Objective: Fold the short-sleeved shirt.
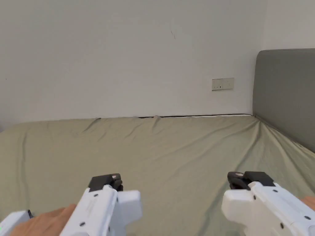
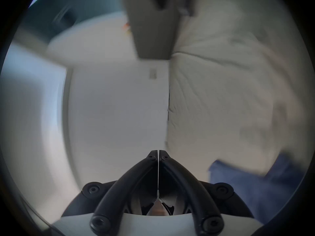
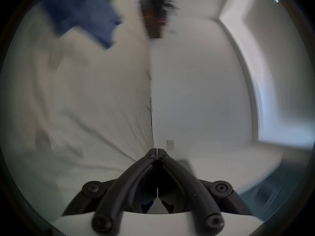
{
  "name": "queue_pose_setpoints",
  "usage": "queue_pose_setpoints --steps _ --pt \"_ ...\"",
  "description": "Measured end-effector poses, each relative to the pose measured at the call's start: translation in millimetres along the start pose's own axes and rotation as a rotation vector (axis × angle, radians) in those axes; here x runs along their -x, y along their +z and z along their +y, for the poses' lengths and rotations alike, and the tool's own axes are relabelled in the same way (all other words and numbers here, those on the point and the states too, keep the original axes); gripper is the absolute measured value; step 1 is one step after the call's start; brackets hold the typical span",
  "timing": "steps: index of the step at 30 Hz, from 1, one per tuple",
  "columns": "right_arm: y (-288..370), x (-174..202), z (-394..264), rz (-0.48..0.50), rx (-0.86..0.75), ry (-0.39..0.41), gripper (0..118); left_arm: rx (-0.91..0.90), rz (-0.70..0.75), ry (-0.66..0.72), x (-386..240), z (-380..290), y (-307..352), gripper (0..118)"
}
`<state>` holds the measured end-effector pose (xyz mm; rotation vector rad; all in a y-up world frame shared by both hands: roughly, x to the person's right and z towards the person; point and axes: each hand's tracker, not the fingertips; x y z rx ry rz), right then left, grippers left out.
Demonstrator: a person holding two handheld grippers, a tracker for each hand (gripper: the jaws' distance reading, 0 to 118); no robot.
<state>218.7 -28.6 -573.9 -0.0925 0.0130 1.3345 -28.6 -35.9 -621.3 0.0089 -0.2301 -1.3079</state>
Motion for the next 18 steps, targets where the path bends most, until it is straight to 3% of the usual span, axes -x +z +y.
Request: queue_pose_setpoints --steps 1,2,3,5,7,8,9,12,18 --pt "0 -11 1 -0.033 0.017 -0.176 0 0.016 -0.018 0.198 15 3 0 0" --pt "1 -25 -1 -0.071 0.036 -0.406 0 0.040 -0.020 0.447 30 6 1 0" --pt "3 -40 -4 -0.142 0.053 -0.692 0 0.010 -0.037 0.770 49 -1 2 0" --pt "12 -55 -18 -0.193 0.012 -1.144 0 -0.127 -0.110 1.267 69 -20 13 0" --pt "19 -50 -32 -0.179 -0.001 -1.469 0 -0.190 -0.105 1.555 70 -28 19 0" --pt "18 -46 -31 -0.166 0.035 -1.472 0 -0.190 -0.083 1.614 69 -26 20 0" --pt "21 -55 -25 -0.217 -0.022 -1.346 0 -0.177 -0.079 1.562 70 -22 20 0" --pt "19 -58 -19 -0.235 0.010 -1.239 0 -0.151 -0.064 1.416 69 -6 19 0" --pt "18 -65 -24 -0.239 0.040 -1.287 0 -0.096 -0.076 1.299 66 4 14 0"
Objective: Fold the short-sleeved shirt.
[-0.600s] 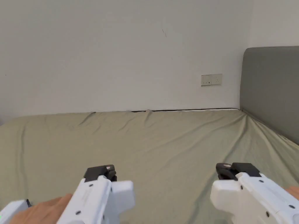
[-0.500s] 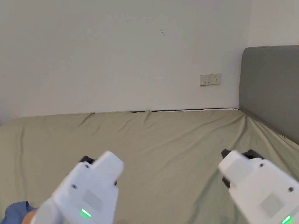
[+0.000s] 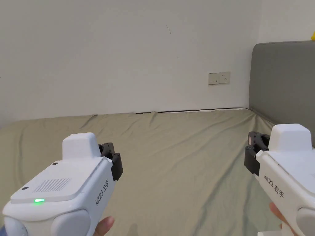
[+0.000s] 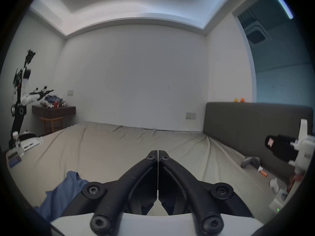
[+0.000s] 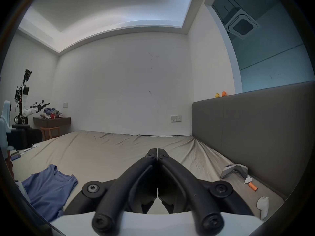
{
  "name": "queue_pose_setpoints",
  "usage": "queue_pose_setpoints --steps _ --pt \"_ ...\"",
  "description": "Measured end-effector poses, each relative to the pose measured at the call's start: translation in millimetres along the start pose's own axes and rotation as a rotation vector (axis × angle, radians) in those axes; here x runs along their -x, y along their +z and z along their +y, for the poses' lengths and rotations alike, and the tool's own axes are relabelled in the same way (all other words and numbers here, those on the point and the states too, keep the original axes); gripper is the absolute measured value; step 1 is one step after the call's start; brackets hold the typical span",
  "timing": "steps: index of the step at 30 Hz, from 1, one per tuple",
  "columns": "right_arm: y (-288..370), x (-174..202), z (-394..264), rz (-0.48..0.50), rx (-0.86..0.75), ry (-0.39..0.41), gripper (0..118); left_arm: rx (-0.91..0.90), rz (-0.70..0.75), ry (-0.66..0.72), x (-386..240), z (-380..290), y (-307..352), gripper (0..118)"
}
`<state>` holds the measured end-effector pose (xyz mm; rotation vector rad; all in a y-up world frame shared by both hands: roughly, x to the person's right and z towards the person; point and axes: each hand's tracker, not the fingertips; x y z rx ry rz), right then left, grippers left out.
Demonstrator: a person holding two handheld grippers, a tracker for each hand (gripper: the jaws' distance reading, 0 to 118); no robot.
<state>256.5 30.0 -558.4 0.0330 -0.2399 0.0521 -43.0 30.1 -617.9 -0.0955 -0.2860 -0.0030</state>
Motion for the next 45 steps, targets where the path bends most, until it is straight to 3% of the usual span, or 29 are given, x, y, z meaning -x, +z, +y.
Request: queue_pose_setpoints --steps 2,4,10,14,20,45 --pt "0 0 -4 -0.006 0.017 -0.015 0 0.021 -0.005 0.016 1 -1 -3 0" --pt "2 3 -1 -0.034 -0.014 0.046 0 0.024 -0.023 0.063 2 -3 -3 0" --pt "5 2 -2 0.005 -0.009 -0.004 0 -0.046 -0.020 0.051 -5 -7 3 0" --pt "7 2 -3 0.003 -0.023 0.014 0 -0.040 -0.070 0.066 -6 -6 3 0" --pt "8 -2 -2 -0.003 -0.029 0.014 0 -0.056 -0.050 0.017 -10 -3 5 0" --pt "10 -7 -4 -0.014 -0.013 0.033 0 -0.033 -0.033 0.040 -7 0 7 0"
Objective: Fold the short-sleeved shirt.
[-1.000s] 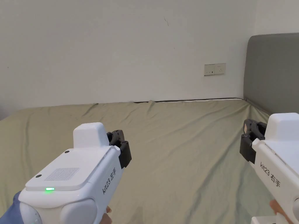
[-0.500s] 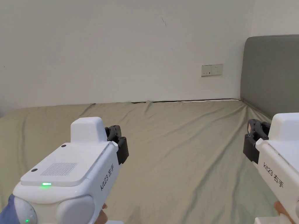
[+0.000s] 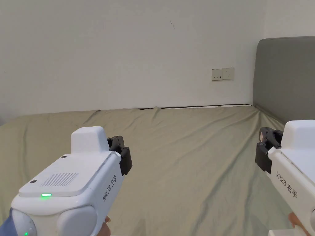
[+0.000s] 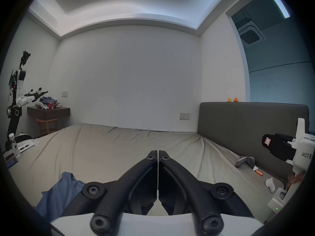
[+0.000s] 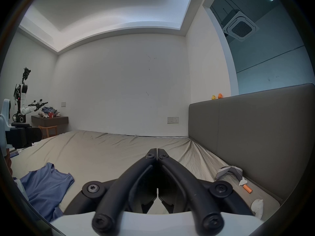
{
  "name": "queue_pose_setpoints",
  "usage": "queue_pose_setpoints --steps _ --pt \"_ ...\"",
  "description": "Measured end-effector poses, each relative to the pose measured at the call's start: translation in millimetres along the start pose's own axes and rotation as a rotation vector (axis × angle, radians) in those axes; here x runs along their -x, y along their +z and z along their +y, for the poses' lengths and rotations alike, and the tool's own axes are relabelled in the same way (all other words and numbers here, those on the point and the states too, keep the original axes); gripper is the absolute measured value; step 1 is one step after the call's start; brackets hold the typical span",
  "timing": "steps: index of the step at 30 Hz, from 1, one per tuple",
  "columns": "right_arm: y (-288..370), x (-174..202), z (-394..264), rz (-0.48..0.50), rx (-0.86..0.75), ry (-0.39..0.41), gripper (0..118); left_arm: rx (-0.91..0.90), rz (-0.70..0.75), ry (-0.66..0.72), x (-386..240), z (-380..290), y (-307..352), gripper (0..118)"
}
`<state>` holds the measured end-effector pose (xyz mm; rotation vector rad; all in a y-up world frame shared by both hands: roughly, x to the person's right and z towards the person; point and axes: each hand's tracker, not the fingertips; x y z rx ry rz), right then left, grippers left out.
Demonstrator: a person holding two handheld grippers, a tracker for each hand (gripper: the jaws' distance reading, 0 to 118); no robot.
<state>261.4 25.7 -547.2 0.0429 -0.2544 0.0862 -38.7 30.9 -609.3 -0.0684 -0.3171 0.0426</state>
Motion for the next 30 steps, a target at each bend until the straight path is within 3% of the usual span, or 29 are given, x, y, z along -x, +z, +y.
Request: queue_pose_setpoints --steps 4,10,14,19,20,21,22,23,24,25,30 --pt "-6 24 4 0.046 -0.004 -0.018 0 0.008 0.017 0.016 23 0 15 0" --pt "-20 119 13 0.271 -0.027 0.003 0 0.006 0.275 0.016 92 1 74 0" --pt "-21 189 12 0.488 -0.007 -0.045 0 0.006 0.458 0.008 140 -1 122 0" --pt "-18 238 9 0.583 -0.020 -0.012 0 0.031 0.536 0.069 180 -9 143 0" --pt "-20 242 7 0.604 -0.004 -0.026 0 0.041 0.534 0.082 185 -12 139 12" --pt "-23 242 5 0.608 -0.001 -0.027 0 0.057 0.524 0.089 192 -15 133 40" --pt "-25 242 2 0.611 0.004 -0.031 0 0.094 0.496 0.092 198 -19 124 94" --pt "-29 242 -1 0.613 0.013 -0.037 0 0.145 0.472 0.104 206 -24 109 118" --pt "-32 241 -4 0.611 0.017 -0.037 0 0.205 0.457 0.118 212 -30 93 108" --pt "-35 240 -7 0.608 0.022 -0.037 0 0.189 0.394 0.129 217 -41 83 105" --pt "-58 242 -31 0.571 0.076 -0.010 0 0.424 0.282 0.126 239 -99 -6 106"
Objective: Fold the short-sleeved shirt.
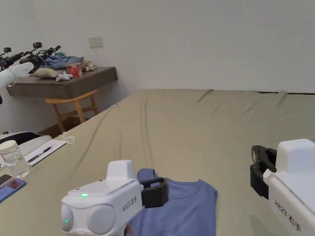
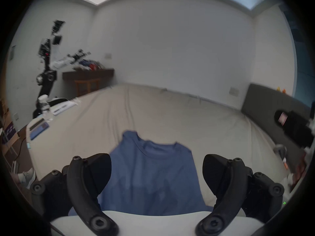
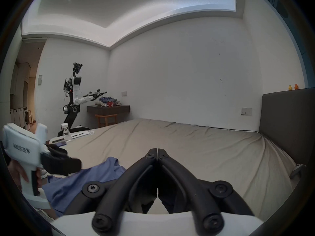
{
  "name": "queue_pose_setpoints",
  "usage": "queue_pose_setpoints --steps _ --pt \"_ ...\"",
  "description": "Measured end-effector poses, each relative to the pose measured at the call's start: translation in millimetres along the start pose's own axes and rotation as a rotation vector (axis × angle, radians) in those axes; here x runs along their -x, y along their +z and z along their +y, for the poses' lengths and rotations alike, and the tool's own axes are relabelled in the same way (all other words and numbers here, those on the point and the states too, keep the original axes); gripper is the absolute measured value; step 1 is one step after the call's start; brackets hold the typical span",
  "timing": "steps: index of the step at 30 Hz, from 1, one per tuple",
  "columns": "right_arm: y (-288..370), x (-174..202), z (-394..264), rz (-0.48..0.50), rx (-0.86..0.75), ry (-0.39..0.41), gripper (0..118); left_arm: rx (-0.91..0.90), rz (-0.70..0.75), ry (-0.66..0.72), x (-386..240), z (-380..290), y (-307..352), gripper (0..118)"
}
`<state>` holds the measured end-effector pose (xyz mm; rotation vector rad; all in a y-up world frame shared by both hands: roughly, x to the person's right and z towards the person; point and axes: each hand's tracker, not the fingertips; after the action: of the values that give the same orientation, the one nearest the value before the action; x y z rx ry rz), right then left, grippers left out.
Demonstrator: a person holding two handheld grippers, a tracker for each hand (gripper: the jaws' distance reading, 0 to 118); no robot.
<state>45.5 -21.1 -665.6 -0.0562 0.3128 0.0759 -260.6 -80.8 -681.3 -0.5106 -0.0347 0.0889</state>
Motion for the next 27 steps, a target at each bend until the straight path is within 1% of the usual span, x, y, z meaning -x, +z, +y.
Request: queue_pose_setpoints --steps 2,4,6,8,11,13,14,15,17,18,19,20,21,22,23,24,25,27 --pt "-12 -3 -9 -0.007 0.028 -0.004 0 0.095 -0.003 -0.040 -14 -5 -32 105" --pt "-25 -4 -19 -0.010 0.072 -0.022 0 0.176 -0.030 -0.098 -19 -20 -71 101" --pt "-38 -5 -27 0.003 0.093 -0.023 0 0.219 -0.043 -0.102 -28 -28 -96 100" --pt "-48 -5 -33 0.005 0.111 -0.037 0 0.263 -0.044 -0.077 -27 -39 -121 100" --pt "-58 -4 -41 0.014 0.140 -0.032 0 0.311 -0.041 -0.085 -30 -52 -141 100" --pt "-62 -4 -44 0.023 0.157 -0.028 0 0.372 -0.008 -0.155 -32 -69 -155 103" --pt "-63 -6 -46 0.033 0.166 -0.028 0 0.286 -0.014 -0.166 -37 -61 -145 107" --pt "-62 -6 -48 0.040 0.172 -0.030 0 0.325 -0.002 -0.168 -39 -56 -144 106" --pt "-60 -8 -50 0.040 0.177 -0.045 0 0.323 -0.052 -0.188 -35 -59 -142 95" --pt "-58 -11 -51 0.041 0.185 -0.052 0 0.317 -0.064 -0.181 -33 -51 -136 86" --pt "-55 -13 -51 0.045 0.187 -0.057 0 0.309 -0.065 -0.178 -33 -50 -131 64" --pt "-53 -15 -51 0.044 0.189 -0.062 0 0.299 -0.062 -0.169 -32 -48 -126 34" --pt "-51 -17 -51 0.038 0.194 -0.065 0 0.316 -0.028 -0.150 -32 -49 -124 0" --pt "-50 -19 -51 0.031 0.198 -0.069 0 0.313 -0.044 -0.112 -21 -45 -127 0" --pt "-48 -22 -50 0.023 0.200 -0.076 0 0.345 -0.117 -0.039 -15 -47 -130 0" --pt "-46 -24 -49 0.021 0.198 -0.082 0 0.338 -0.111 0.018 -8 -48 -129 0" --pt "-43 -26 -48 0.022 0.197 -0.084 0 0.332 -0.125 0.103 -2 -46 -125 0" --pt "-38 -32 -46 0.019 0.200 -0.078 0 0.318 -0.188 0.329 23 -38 -122 0"
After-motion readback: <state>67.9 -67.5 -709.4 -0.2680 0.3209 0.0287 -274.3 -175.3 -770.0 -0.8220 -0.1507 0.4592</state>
